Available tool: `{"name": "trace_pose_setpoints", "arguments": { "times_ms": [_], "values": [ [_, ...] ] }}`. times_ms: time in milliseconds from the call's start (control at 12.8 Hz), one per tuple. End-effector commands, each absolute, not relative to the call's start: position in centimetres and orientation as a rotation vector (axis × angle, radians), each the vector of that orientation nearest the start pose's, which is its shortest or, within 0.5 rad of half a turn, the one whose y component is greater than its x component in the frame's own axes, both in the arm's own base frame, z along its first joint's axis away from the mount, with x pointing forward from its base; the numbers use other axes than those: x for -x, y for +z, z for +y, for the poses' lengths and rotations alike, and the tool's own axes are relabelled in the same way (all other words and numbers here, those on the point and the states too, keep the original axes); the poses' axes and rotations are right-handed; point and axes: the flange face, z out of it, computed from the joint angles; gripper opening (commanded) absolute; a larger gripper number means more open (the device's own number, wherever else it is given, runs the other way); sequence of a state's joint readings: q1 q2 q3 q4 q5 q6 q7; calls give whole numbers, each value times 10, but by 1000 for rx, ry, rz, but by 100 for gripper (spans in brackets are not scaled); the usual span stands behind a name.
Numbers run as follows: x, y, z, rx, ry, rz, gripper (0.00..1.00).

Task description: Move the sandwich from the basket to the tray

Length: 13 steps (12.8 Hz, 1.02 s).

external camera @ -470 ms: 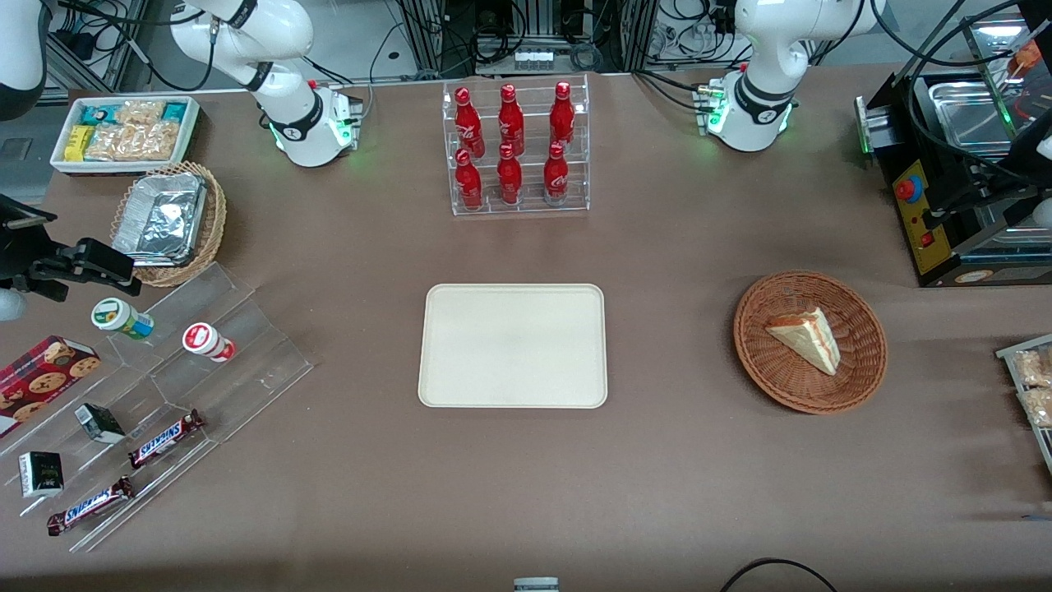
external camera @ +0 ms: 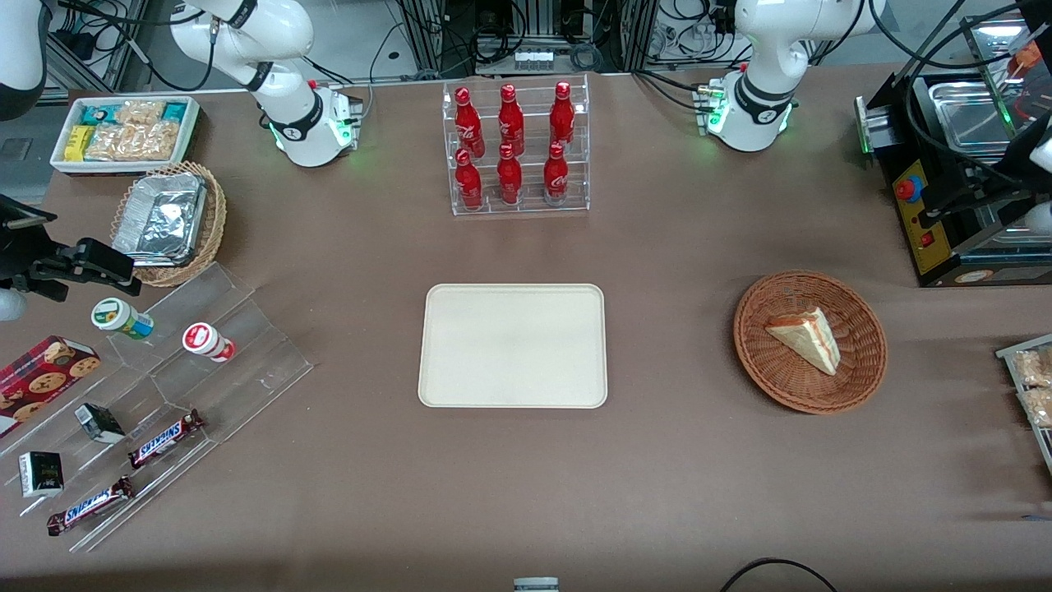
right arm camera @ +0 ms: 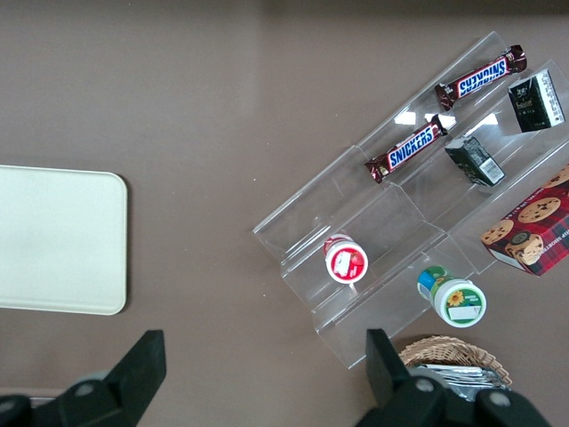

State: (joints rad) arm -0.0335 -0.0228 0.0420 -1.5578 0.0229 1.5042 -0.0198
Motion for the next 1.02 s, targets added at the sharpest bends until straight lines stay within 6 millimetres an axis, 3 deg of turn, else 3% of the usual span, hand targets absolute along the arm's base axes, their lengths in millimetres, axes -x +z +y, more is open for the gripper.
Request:
{"name": "trace_pose_setpoints", "arguments": {
  "times_ms": [0, 235, 626, 939],
  "values": [
    [-560, 600, 21, 3107, 154, -201, 100],
    [-567, 551, 43, 3072, 235, -405, 100],
    [-575, 461, 40, 2910, 94, -1064, 100],
    [-565, 400, 34, 2871, 27, -1214, 100]
  ]
}}
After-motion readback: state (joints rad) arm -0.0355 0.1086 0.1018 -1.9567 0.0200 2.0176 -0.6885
